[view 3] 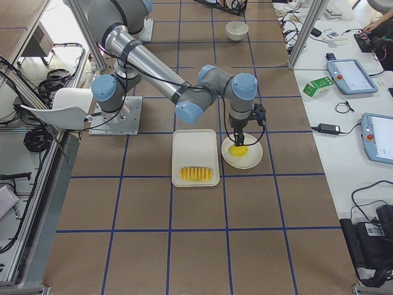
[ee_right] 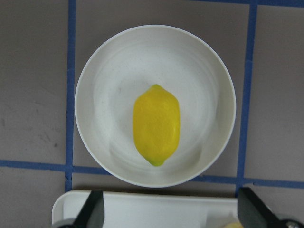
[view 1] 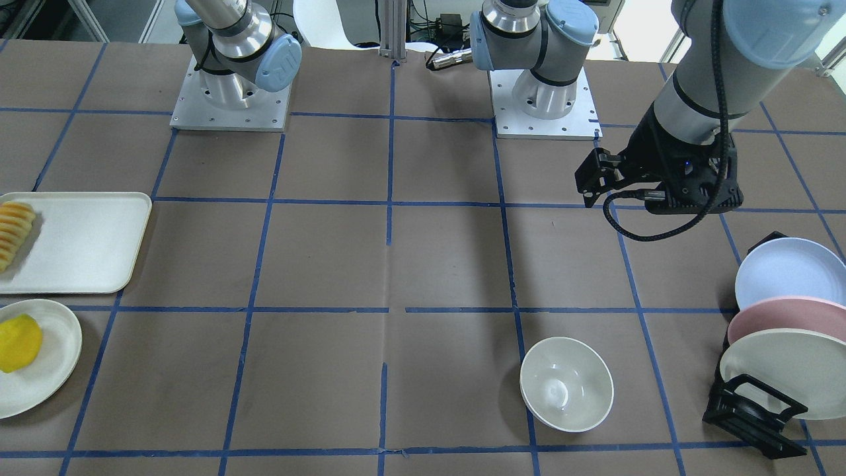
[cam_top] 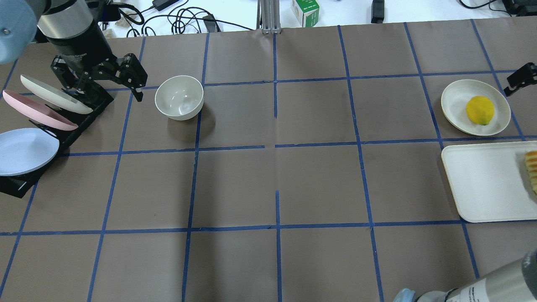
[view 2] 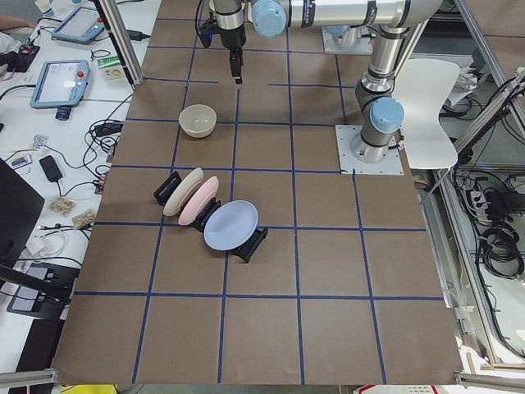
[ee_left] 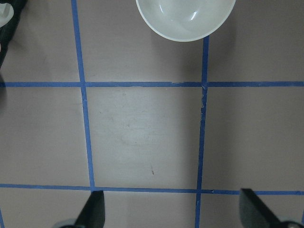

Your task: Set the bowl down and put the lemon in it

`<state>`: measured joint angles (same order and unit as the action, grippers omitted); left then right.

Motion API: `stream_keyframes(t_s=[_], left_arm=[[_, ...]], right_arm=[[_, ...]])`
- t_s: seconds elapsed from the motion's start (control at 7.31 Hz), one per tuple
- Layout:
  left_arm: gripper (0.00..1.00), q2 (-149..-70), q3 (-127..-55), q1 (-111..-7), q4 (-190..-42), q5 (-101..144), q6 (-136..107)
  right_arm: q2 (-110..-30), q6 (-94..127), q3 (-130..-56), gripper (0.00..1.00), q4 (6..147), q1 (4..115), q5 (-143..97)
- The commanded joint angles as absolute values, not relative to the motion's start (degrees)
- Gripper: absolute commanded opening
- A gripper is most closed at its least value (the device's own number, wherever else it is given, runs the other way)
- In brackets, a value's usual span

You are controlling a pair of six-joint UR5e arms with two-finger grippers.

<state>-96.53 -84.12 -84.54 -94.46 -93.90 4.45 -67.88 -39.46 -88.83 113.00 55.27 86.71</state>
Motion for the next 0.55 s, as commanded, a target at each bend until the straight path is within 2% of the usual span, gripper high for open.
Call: stream_keyframes(t_s=[0.0,0.41], left_arm=[[1.00,-97.3,-84.4,-84.6,-93.4,-93.5,4.3],[1.00,-97.3,-84.5,-84.4,-93.3,-94.0,4.9]], right_arm=[[-63.1,-38.9,-88.9,1.00,116.9,58.5,86.7],[-56.9,-39.7,-89.1,1.00,124.6,58.5,87.3]])
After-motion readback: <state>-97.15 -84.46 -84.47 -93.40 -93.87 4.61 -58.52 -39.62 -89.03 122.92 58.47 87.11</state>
